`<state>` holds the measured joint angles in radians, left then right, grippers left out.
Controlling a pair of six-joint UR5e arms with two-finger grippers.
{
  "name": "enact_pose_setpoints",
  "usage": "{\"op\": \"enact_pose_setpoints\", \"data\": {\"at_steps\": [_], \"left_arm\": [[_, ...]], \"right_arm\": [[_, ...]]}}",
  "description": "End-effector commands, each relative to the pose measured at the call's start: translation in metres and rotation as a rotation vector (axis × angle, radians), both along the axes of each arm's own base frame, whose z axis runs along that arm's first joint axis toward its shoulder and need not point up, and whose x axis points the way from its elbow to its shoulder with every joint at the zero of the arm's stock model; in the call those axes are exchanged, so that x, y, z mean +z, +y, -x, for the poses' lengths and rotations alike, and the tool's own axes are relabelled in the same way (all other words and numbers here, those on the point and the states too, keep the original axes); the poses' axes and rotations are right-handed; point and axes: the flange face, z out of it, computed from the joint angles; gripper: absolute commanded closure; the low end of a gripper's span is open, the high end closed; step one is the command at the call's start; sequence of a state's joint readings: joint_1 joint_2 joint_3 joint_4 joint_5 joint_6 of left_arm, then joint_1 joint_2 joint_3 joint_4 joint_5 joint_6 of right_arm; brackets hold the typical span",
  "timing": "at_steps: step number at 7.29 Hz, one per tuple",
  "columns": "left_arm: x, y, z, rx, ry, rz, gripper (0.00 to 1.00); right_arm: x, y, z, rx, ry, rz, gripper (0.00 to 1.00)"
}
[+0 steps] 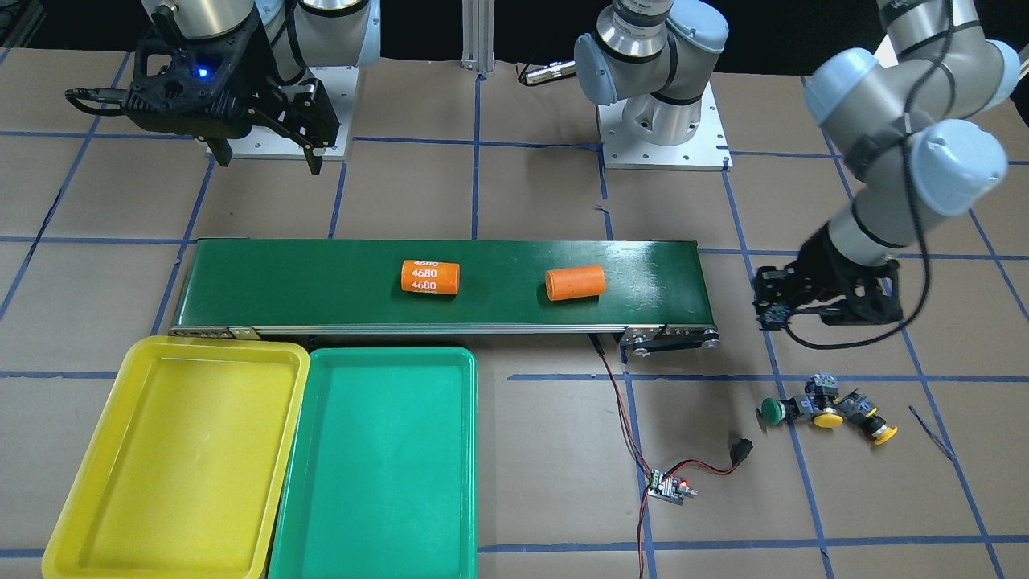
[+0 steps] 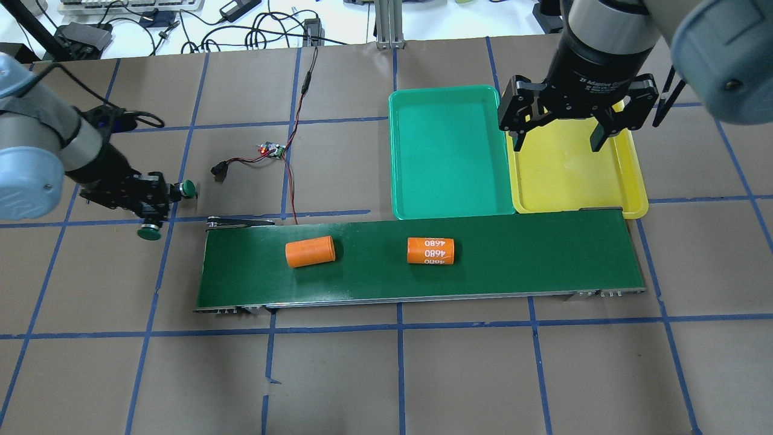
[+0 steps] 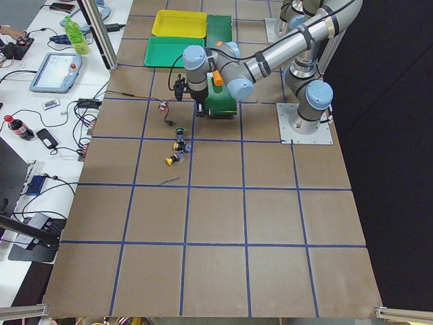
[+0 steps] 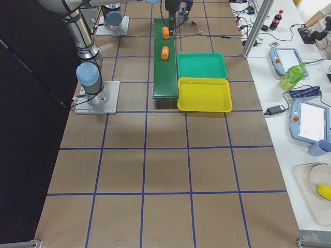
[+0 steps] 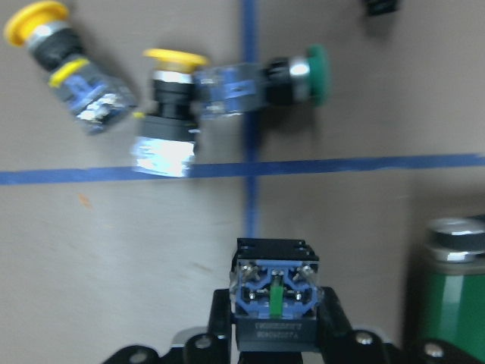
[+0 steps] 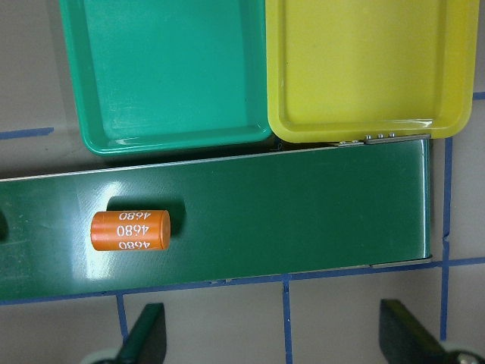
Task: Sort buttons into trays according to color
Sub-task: 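Place the green-button switch on the conveyor belt with the left gripper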
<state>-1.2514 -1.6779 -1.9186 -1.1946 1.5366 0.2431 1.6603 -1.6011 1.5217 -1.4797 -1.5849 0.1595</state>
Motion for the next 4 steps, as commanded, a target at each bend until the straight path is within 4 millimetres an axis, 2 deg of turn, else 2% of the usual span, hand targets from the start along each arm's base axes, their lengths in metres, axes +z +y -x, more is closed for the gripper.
{"op": "enact_pose_setpoints", "data": {"at_steps": [1, 2, 3, 4], "left_arm": [[-0.014, 0.030, 0.070, 0.035, -0.005, -0.036, 1.00], [-0.023, 0.036, 0.079, 0.047, -0.003, -0.047, 0.99], [-0.029, 0.043, 0.083, 0.036, -0.005, -0.061, 0.88], [-0.035, 0.051, 0.084, 0.034, -0.006, -0.075, 0.19]], "right_arm": [[0.005, -0.002, 0.004, -0.007, 0.001, 0.018, 0.00], [0.008, -0.005, 0.007, -0.004, 0.015, 0.021, 0.00], [-0.002, -0.003, 0.004, 0.004, 0.021, -0.002, 0.00], [-0.002, -0.002, 0.005, 0.001, 0.021, -0.003, 0.00]]}}
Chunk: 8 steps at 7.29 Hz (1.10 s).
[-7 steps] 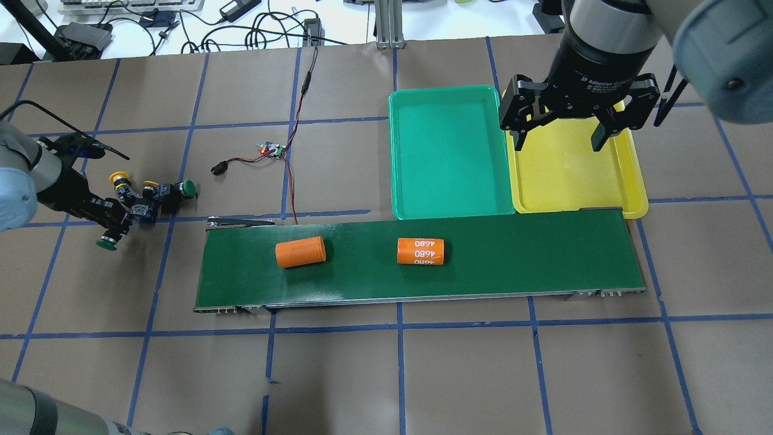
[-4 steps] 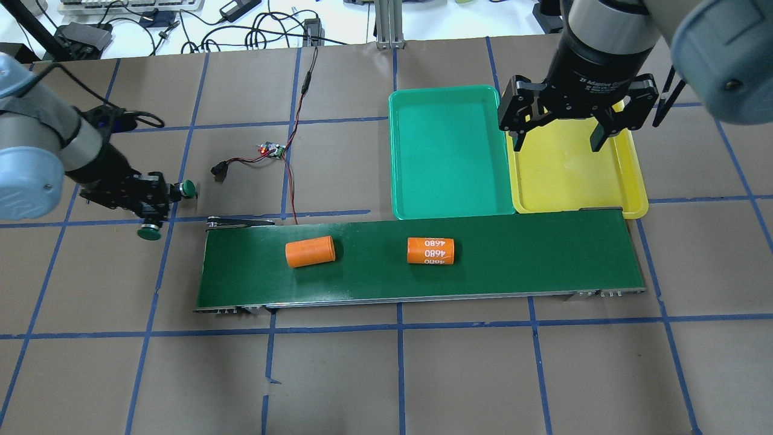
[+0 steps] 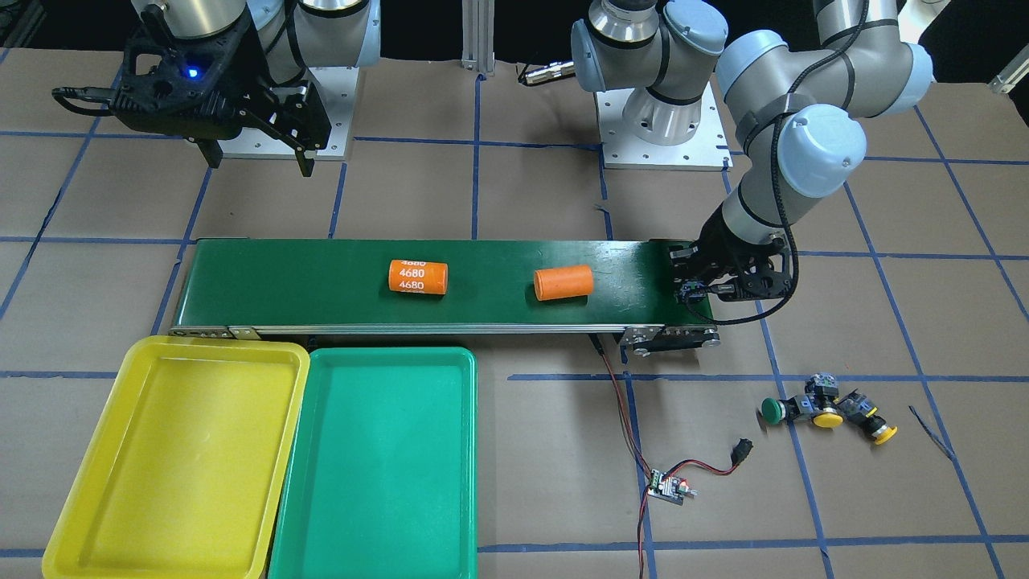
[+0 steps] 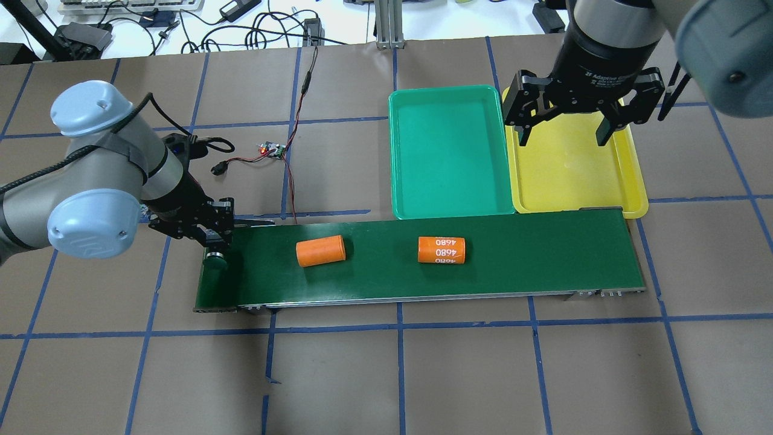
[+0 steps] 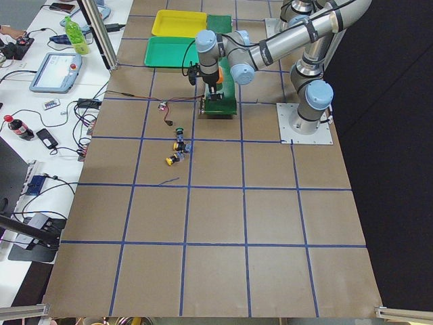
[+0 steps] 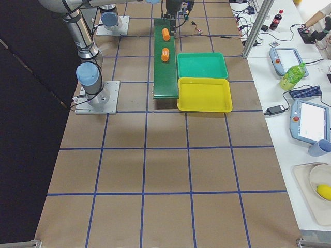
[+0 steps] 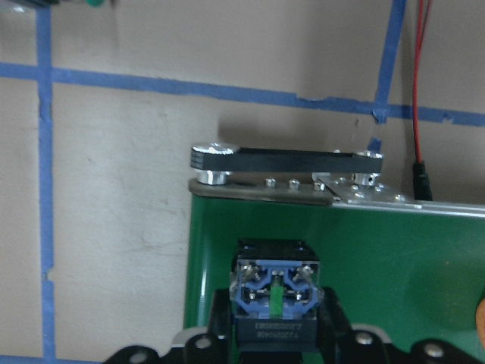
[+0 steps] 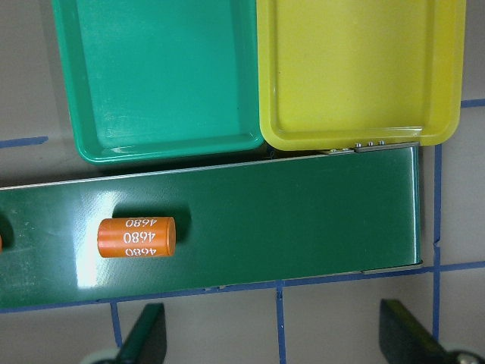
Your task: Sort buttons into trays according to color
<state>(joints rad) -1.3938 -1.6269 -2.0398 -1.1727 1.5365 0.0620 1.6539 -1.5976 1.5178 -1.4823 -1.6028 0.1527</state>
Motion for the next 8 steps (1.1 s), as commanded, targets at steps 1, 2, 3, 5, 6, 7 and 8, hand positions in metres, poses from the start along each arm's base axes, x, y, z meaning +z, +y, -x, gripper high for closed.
{"op": "enact_pose_setpoints", "data": {"at_steps": [1, 2, 3, 5, 6, 7, 8], "left_arm": [[-0.008, 0.011, 0.003, -0.006, 0.001, -0.014, 0.00], [0.000, 0.004, -0.005, 0.007, -0.004, 0.007, 0.00], [0.020, -0.009, -0.012, 0.016, -0.017, 0.051, 0.00], [0.061, -0.057, -0.070, -0.003, -0.035, 0.139, 0.00], [0.058, -0.065, -0.096, -0.084, -0.034, 0.144, 0.00], [0.051, -0.070, -0.143, -0.060, -0.030, 0.140, 0.00], [0.038, -0.081, -0.190, -0.068, -0.043, 0.170, 0.00]], "right_arm": [[-0.013, -0.002, 0.002, -0.002, 0.010, -0.029, 0.00], [-0.046, -0.010, 0.006, -0.011, 0.085, -0.079, 0.00], [-0.084, -0.007, 0.008, -0.012, 0.110, -0.155, 0.00], [-0.150, 0.006, 0.005, -0.053, 0.111, -0.156, 0.00], [-0.175, 0.013, 0.005, -0.052, 0.112, -0.146, 0.00], [-0.183, 0.016, 0.005, -0.051, 0.114, -0.161, 0.00], [-0.187, 0.014, 0.005, -0.050, 0.113, -0.169, 0.00]]}}
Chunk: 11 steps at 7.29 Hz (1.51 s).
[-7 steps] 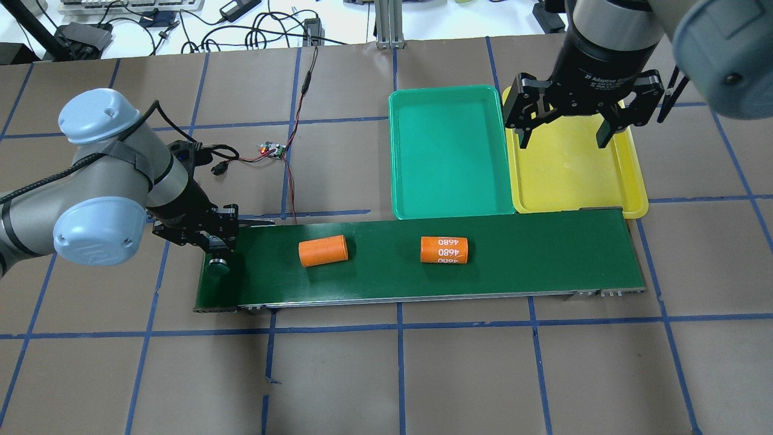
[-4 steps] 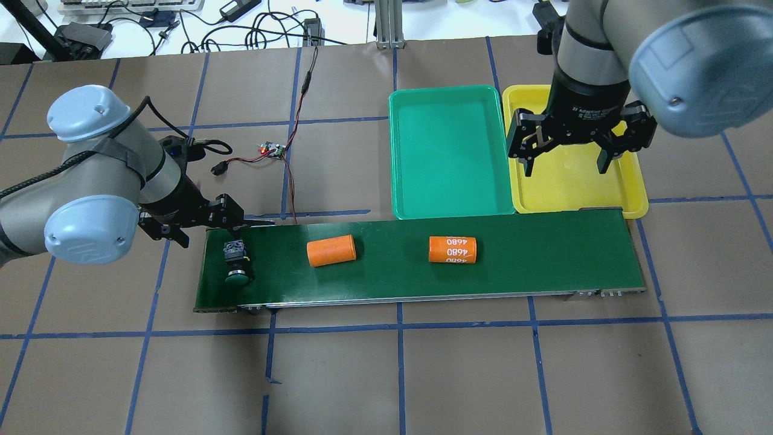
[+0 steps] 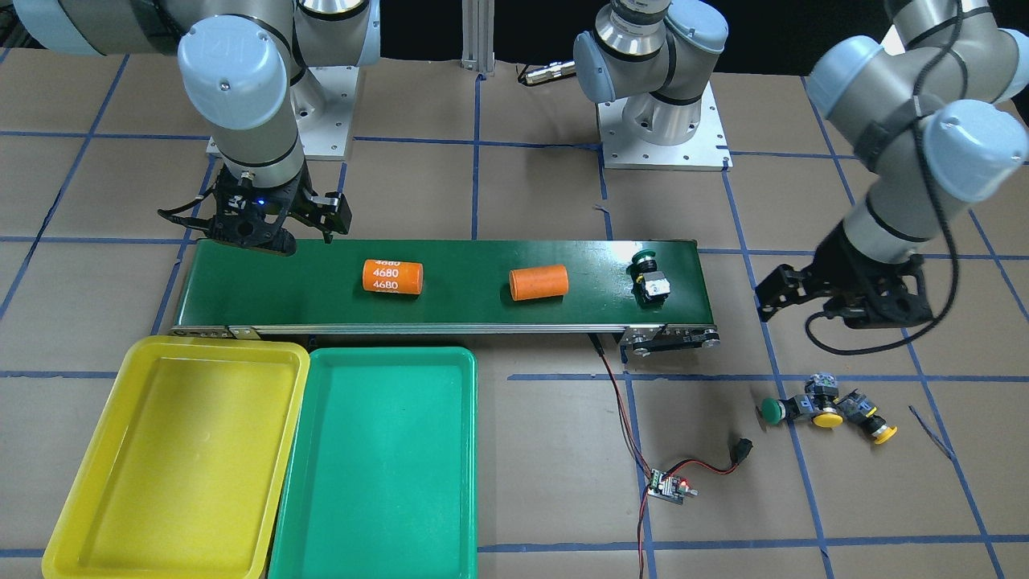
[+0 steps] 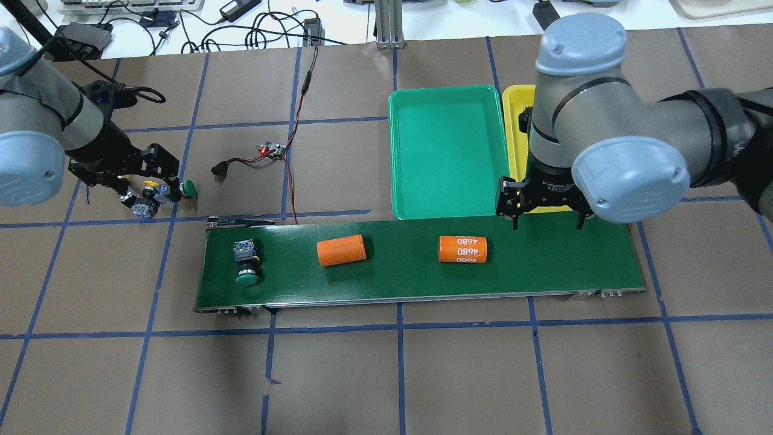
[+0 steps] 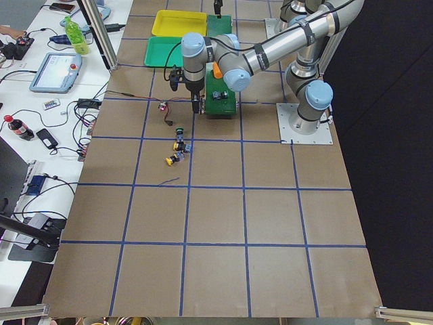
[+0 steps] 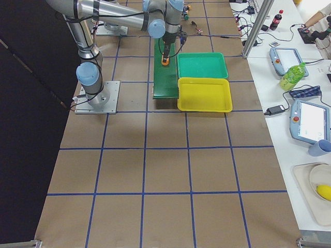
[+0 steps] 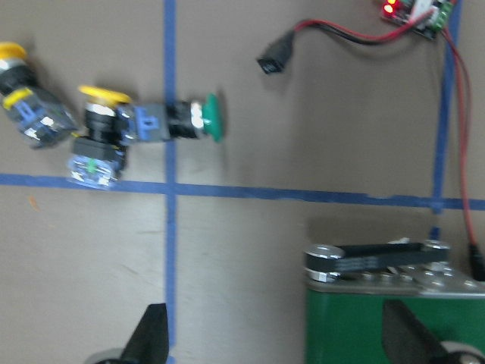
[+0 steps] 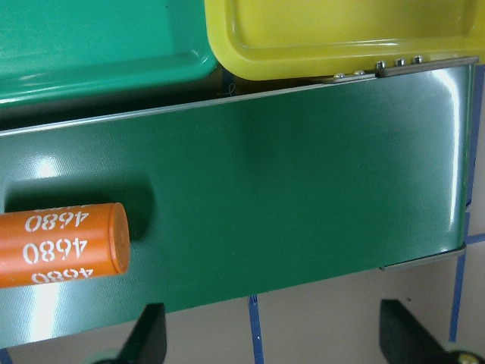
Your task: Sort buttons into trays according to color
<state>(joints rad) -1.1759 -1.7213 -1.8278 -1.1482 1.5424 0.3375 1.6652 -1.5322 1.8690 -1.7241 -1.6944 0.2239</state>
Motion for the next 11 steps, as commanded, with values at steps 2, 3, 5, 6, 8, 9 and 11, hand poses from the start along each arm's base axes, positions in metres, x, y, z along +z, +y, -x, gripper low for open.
{"op": "enact_pose_setpoints", "data": {"at_steps": [2, 3, 5, 6, 8, 9, 11], "left_arm": [[-0.038, -0.051, -0.101, 0.019, -0.052, 0.089, 0.00], [-0.041, -0.082, -0.118, 0.089, -0.056, 0.105, 0.00], [-0.088, -0.108, -0.132, 0.099, -0.031, 0.059, 0.00], [-0.097, -0.117, -0.138, 0.122, -0.030, 0.056, 0.00], [-0.125, -0.117, -0.138, 0.128, -0.012, 0.017, 0.00], [-0.134, -0.114, -0.139, 0.131, -0.005, -0.001, 0.00], [-0.141, -0.104, -0.157, 0.176, -0.008, -0.020, 0.00]], "right_arm": [[-0.018, -0.004, 0.001, 0.030, -0.005, -0.025, 0.00], [-0.019, -0.006, 0.007, 0.166, -0.033, -0.045, 0.00], [-0.019, -0.020, 0.046, 0.320, -0.085, -0.043, 0.00], [-0.019, -0.028, 0.081, 0.393, -0.113, -0.054, 0.00], [-0.019, -0.038, 0.160, 0.524, -0.155, -0.055, 0.00], [-0.025, -0.036, 0.185, 0.667, -0.186, -0.071, 0.00], [-0.043, -0.024, 0.211, 0.959, -0.225, -0.082, 0.00]]}}
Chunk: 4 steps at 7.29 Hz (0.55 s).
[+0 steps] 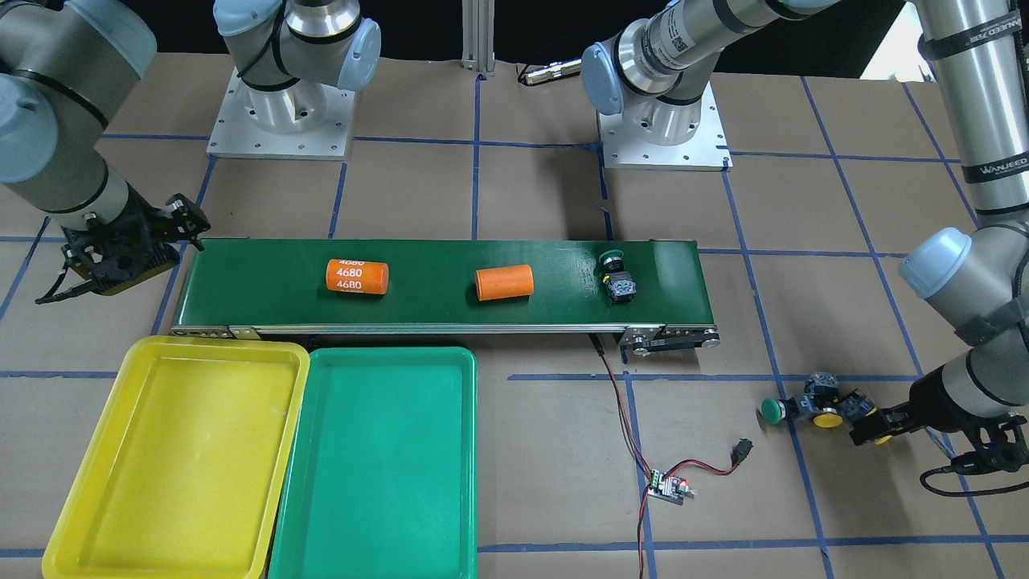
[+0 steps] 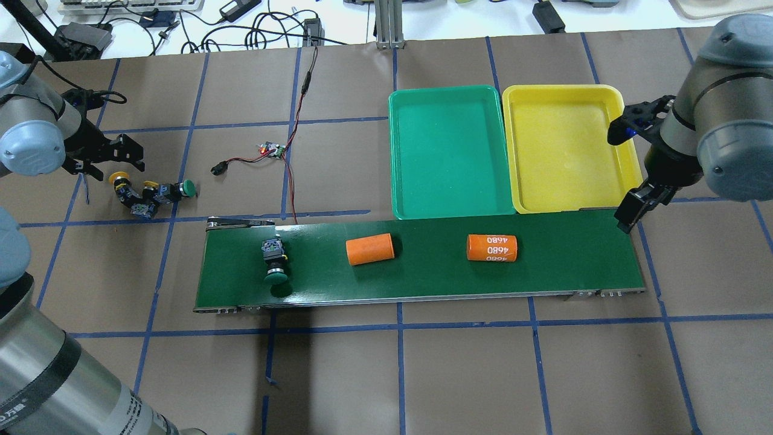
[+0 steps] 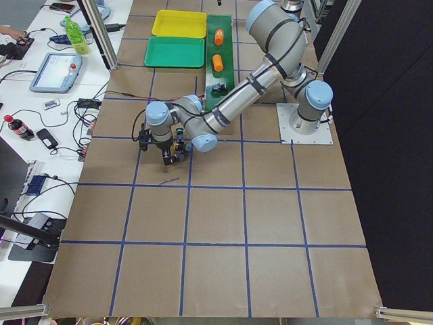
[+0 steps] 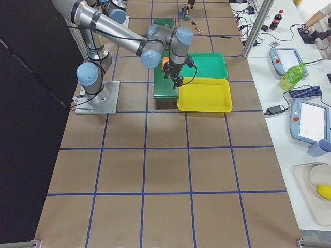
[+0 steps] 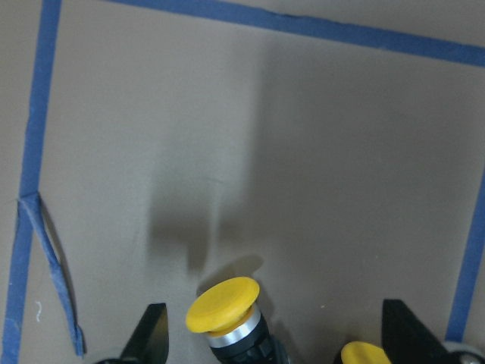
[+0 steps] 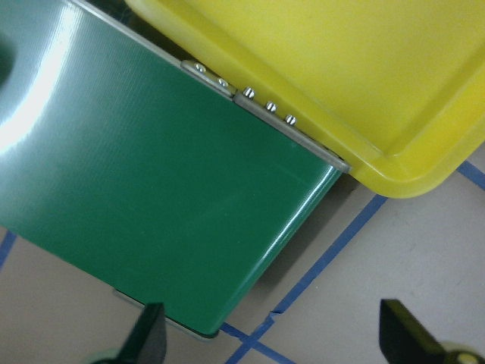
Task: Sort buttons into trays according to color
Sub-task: 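Reach right gripper to the far orange cell while left grasps a yellow-button switch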
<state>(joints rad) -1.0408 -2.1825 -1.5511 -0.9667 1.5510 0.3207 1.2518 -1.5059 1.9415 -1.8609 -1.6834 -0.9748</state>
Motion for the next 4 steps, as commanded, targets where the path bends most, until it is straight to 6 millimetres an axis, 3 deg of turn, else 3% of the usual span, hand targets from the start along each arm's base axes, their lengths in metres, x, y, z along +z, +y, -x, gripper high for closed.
{"op": "enact_pose_setpoints", "data": {"at_steps": [1, 2, 3, 4], "left_arm": [[-0.009, 0.007, -0.018, 0.061, -0.040, -0.042, 0.08], [-0.010, 0.007, -0.019, 0.085, -0.044, -0.045, 0.72], [-0.010, 0.009, -0.018, 0.084, -0.038, -0.056, 1.00], [0.007, 0.011, -0.016, 0.078, -0.040, -0.052, 1.00]], "right_arm": [[-0.005, 0.002, 0.015, 0.331, -0.014, 0.064, 0.00], [-0.004, 0.001, 0.007, 0.400, -0.026, 0.070, 0.00], [-0.001, -0.004, -0.022, 0.555, -0.072, 0.092, 0.00], [0.000, -0.004, -0.057, 0.652, -0.079, 0.097, 0.00]]}}
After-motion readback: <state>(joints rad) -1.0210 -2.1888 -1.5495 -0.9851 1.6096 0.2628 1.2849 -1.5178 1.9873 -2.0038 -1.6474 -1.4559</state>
